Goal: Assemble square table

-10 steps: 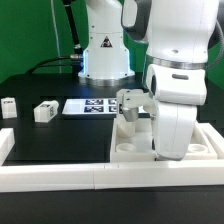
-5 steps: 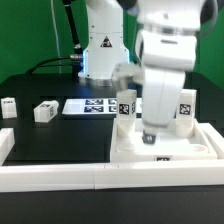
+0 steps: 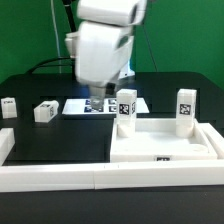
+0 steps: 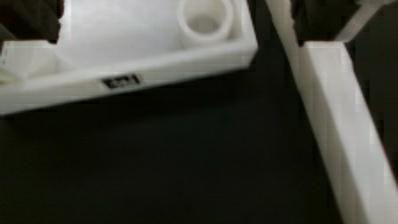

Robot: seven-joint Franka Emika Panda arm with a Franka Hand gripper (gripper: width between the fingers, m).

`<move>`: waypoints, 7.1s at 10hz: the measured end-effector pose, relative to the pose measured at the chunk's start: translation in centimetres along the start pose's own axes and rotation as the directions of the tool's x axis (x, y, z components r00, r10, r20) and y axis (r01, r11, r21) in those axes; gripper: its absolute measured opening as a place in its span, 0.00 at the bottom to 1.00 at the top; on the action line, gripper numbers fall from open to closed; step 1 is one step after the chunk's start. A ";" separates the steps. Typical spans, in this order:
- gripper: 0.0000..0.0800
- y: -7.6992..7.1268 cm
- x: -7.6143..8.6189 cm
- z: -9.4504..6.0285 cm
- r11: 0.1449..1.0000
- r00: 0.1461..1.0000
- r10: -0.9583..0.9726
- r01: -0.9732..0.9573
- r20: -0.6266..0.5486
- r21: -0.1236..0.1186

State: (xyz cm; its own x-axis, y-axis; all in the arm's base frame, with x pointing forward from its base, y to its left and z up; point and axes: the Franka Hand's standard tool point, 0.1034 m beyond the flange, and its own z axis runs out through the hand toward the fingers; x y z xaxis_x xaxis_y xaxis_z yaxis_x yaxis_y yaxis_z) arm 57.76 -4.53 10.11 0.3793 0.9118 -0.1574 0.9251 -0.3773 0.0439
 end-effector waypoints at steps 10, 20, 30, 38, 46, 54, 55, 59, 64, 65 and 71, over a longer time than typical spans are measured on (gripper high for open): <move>0.81 -4.8 -9.6 4.2 0.697 0.701 0.713 -0.710 0.007 0.100; 0.81 -6.7 -15.0 6.0 0.031 0.052 0.988 -0.989 0.145 0.144; 0.81 -10.7 -16.6 7.8 0.024 0.180 0.757 -0.968 0.628 0.248; 0.81 -12.8 -17.3 10.7 -0.018 0.191 0.564 -0.970 0.804 0.243; 0.36 -14.3 -17.4 11.5 -0.025 0.183 0.553 -0.971 0.813 0.236; 0.36 -11.4 -16.3 6.6 0.060 0.237 0.571 -0.967 0.786 0.248; 0.36 -10.7 -15.2 4.3 0.069 0.242 0.580 -0.966 0.778 0.250; 0.36 -10.0 -14.2 2.1 0.111 0.257 0.699 -0.961 0.668 0.253; 0.36 -5.4 -5.9 -4.3 0.149 0.204 0.923 -0.971 0.326 0.187; 0.36 -4.1 -2.8 -6.8 0.138 0.181 0.952 -0.974 0.247 0.181; 0.36 -1.0 2.4 -8.7 0.105 0.063 0.980 -0.969 -0.189 0.224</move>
Offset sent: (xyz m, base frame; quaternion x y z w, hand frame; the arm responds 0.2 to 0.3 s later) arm 0.0000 0.0000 0.0000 0.0000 0.0000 0.1296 0.9916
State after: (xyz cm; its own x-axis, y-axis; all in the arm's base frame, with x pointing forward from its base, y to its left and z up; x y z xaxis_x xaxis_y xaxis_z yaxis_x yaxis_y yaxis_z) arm 57.90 -0.52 18.31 0.9339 -0.2818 0.2199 -0.2745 -0.9595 -0.0641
